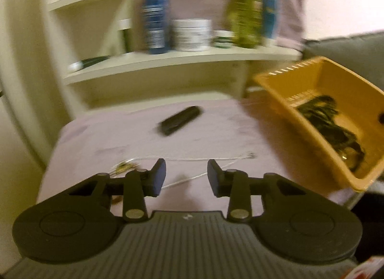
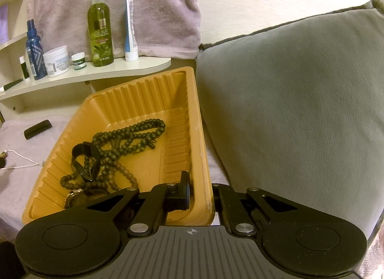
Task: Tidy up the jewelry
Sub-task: 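Move the left tool back to the silver chain on the towel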
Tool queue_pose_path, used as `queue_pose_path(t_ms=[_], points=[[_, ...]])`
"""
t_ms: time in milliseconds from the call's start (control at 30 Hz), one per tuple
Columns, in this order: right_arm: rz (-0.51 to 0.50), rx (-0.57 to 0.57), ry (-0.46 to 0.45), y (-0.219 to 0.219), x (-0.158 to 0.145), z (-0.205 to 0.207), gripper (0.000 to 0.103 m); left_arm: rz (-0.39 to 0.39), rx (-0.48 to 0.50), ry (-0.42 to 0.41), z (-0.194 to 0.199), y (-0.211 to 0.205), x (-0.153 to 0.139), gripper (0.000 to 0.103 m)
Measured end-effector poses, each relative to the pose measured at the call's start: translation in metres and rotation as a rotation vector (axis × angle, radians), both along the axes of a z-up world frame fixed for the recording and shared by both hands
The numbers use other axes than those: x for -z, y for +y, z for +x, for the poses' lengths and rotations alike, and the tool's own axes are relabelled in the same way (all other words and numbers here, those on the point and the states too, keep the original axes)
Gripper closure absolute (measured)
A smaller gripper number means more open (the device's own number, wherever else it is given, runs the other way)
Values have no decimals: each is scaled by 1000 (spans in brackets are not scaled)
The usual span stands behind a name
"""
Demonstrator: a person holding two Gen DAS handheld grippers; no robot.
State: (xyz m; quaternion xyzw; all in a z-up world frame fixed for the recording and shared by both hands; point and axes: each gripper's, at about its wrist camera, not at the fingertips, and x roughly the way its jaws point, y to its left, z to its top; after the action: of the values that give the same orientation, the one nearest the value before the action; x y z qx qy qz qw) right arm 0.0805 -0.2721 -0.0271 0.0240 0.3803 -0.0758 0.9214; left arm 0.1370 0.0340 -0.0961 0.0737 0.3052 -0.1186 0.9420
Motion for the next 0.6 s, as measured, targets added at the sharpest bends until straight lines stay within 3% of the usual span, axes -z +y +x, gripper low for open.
queue_pose_path(t_ms=[167,233,600], points=[[3,1,1,0,1,0,98,68,174,21,14,-33,10,77],[3,1,1,0,1,0,98,104,221,31,20,-41,14,84],[6,4,5,-5,5,0,98,203,353,100,43,-53,26,92]])
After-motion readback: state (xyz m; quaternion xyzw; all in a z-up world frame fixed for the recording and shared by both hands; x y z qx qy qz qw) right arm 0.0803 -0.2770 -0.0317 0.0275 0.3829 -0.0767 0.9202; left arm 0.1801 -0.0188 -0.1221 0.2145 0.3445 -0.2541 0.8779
